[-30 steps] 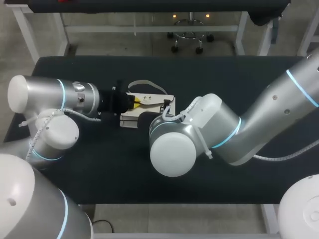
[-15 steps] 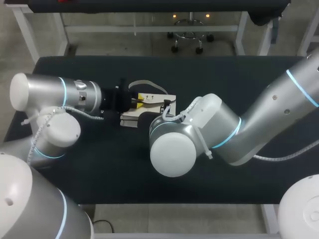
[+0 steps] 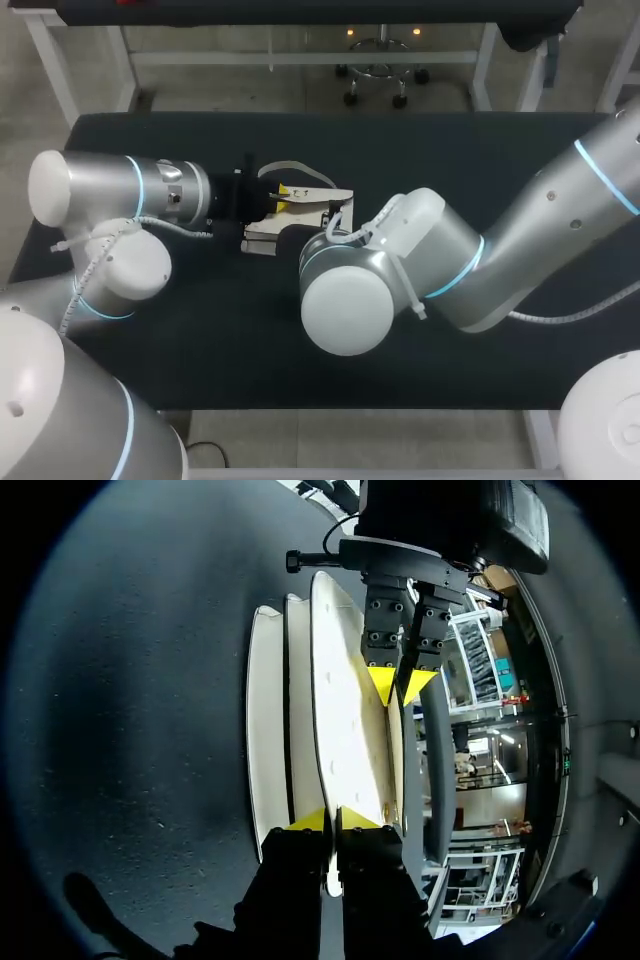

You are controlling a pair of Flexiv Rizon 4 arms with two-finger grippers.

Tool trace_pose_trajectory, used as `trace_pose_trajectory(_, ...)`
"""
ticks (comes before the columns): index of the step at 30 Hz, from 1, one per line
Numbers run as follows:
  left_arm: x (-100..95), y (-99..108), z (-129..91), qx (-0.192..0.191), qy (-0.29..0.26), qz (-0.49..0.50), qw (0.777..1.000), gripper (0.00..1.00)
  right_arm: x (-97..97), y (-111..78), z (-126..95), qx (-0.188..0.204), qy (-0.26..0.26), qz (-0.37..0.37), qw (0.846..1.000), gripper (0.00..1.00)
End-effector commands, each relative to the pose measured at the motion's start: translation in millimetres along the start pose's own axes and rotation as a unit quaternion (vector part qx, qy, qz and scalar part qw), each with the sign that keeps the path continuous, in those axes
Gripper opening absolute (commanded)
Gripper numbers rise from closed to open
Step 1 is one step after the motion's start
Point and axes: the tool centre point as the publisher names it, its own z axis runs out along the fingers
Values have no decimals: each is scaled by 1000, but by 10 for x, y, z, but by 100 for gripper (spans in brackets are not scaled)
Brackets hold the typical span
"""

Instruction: Pick up the bag, open it, inspect its contents, close it, and place it on the opposite side

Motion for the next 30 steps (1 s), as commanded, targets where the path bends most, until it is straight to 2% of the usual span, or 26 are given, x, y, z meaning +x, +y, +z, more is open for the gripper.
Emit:
trace_pose_trajectory(1,12,1,93,-11,4,-3,1000,0,43,-30,11,-8,-10,0,1000,0)
trace_pose_trajectory(10,104,-122,-28,8,23,7,1000,0,43,-30,11,-8,-10,0,1000,0)
trace_pose_trajectory(15,116,-81,-68,-6,34,7,999,0,43,-30,11,-8,-10,0,1000,0)
trace_pose_trajectory(21,120,13,-45,-22,46,2,999,0,43,-30,11,-8,-10,0,1000,0)
trace_pose_trajectory(26,141,-128,26,1,63,8,998,0,43,-30,11,-8,-10,0,1000,0)
trace_pose_trajectory(30,137,-120,55,-12,65,15,998,0,43,-30,11,-8,-10,0,1000,0)
